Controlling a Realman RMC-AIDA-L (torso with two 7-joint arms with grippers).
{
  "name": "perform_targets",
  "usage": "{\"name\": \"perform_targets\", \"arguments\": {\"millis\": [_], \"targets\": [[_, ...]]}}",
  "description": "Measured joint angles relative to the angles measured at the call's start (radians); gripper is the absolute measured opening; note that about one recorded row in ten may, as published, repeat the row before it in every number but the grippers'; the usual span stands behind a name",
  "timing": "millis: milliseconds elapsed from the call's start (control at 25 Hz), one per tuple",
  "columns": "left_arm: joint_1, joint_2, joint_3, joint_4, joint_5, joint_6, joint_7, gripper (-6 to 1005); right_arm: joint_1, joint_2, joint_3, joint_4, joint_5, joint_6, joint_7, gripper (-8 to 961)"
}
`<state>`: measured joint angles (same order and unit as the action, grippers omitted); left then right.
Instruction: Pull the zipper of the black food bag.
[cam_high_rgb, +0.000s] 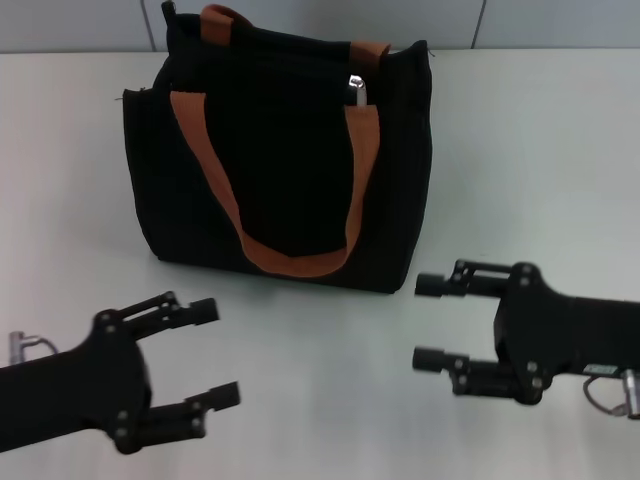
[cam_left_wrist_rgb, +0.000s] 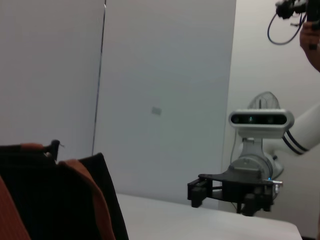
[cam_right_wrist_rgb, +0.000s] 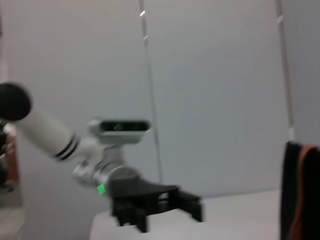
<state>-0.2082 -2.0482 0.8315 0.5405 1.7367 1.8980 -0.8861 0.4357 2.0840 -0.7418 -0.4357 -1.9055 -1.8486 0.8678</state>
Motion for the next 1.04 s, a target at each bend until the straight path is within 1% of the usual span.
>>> {"name": "perform_targets", "arguments": {"millis": [80,160,200,240,480,520,720,1040], "targets": [[-0.032,-0.012,0.002,-0.005,0.032,-0.030,0.001,795,0.001,0.001,-0.017,0.003,-0.001,0.001,-0.003,666],[-0.040,-0.015,0.003,-0.005,0.038,-0.037,0.001,795,0.008,0.003,-0.050,0.024,0.002,0.011,-0.011,666],[-0.052,-0.019,0.007,-0.007,0.045,-0.048,0.002,795,0.008,0.003,-0.050,0.024,0.002,0.011,-0.011,666],[-0.080,-0.022,0.024,-0.017,0.054,-0.070,0.002,795,0.011,0.004,-0.053,0.044,0.005,0.022,-0.025,666],[-0.111,-0.020,0.045,-0.037,0.062,-0.090,0.002,795,0.012,0.004,-0.046,0.088,0.008,0.038,-0.086,666],[-0.121,-0.020,0.049,-0.038,0.079,-0.101,0.002,795,0.012,0.004,-0.043,0.093,0.009,0.039,-0.091,666],[-0.125,-0.021,0.052,-0.038,0.098,-0.109,0.003,795,0.013,0.004,-0.040,0.111,0.021,0.044,-0.093,666],[-0.111,-0.023,0.049,-0.045,0.098,-0.114,0.005,795,0.019,0.004,-0.050,0.123,0.053,0.046,-0.094,666]]}}
